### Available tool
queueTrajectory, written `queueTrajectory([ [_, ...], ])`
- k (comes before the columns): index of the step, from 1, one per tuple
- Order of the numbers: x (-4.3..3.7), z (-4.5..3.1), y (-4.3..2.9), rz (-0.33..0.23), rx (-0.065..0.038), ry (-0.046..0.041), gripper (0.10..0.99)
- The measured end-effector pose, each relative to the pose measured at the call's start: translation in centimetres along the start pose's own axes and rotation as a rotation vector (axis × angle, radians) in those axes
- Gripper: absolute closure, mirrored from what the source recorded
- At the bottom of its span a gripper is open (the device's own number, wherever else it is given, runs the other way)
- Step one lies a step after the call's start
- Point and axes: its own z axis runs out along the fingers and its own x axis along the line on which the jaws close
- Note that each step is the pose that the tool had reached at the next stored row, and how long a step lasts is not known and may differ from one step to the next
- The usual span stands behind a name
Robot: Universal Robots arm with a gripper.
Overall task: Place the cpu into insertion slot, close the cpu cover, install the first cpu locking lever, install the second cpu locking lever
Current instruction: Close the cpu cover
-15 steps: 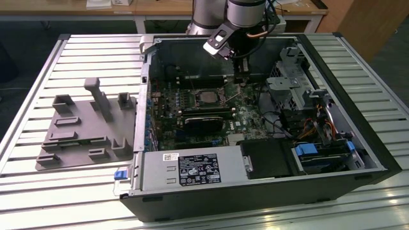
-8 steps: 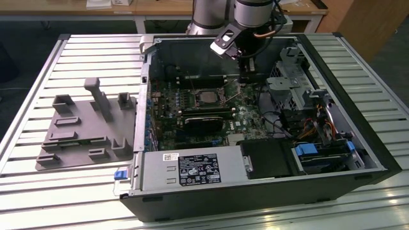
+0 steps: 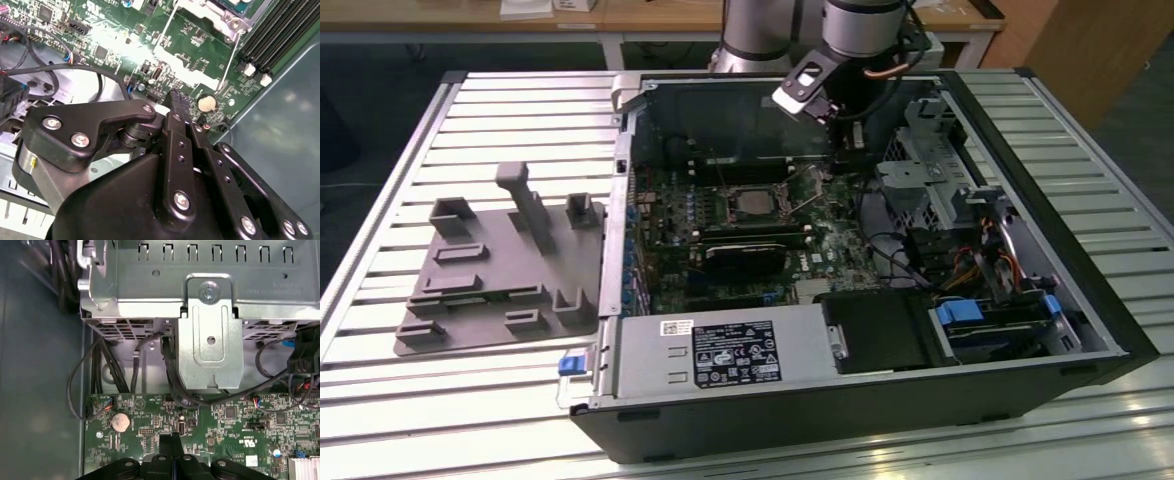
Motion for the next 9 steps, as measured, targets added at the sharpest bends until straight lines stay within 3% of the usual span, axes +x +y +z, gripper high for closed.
queueTrajectory([
  [9, 0.03, 1.46, -0.09, 0.0, 0.004, -0.0032, 0.984],
])
